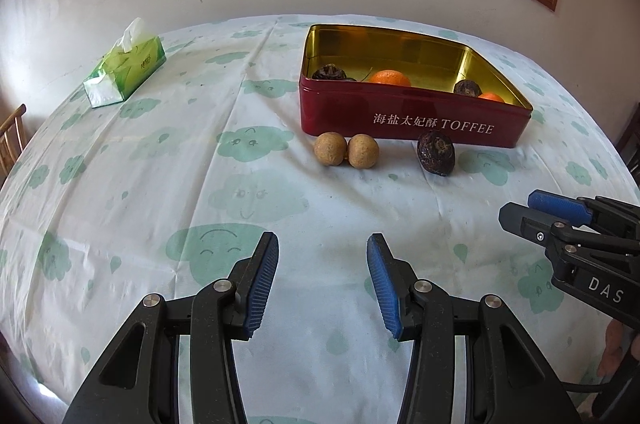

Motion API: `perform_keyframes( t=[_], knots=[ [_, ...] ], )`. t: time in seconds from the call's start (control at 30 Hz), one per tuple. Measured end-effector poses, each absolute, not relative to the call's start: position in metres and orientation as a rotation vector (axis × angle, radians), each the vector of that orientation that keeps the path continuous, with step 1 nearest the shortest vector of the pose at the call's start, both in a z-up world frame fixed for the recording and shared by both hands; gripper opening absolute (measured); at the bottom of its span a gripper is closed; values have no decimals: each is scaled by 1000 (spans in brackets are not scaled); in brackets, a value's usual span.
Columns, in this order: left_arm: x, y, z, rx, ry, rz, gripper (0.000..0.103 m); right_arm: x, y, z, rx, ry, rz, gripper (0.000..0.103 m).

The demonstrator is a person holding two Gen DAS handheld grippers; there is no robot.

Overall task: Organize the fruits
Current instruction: 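Withdraw both tools from the tin toward the remaining fruits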

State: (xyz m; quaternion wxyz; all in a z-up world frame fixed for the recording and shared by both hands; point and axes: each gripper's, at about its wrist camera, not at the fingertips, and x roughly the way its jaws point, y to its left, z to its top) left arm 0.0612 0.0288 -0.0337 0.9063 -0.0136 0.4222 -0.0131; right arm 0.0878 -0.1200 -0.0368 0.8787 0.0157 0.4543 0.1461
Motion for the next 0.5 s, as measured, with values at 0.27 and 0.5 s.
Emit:
perform_keyframes(
  t=[0.27, 0.5],
  knots=[
    [67, 47, -44, -57, 896, 5, 48, 89, -114, -40, 21, 957, 313, 40],
    [73, 61, -45, -53, 884, 23, 48, 96, -99, -45, -8, 963, 330, 40]
  ],
)
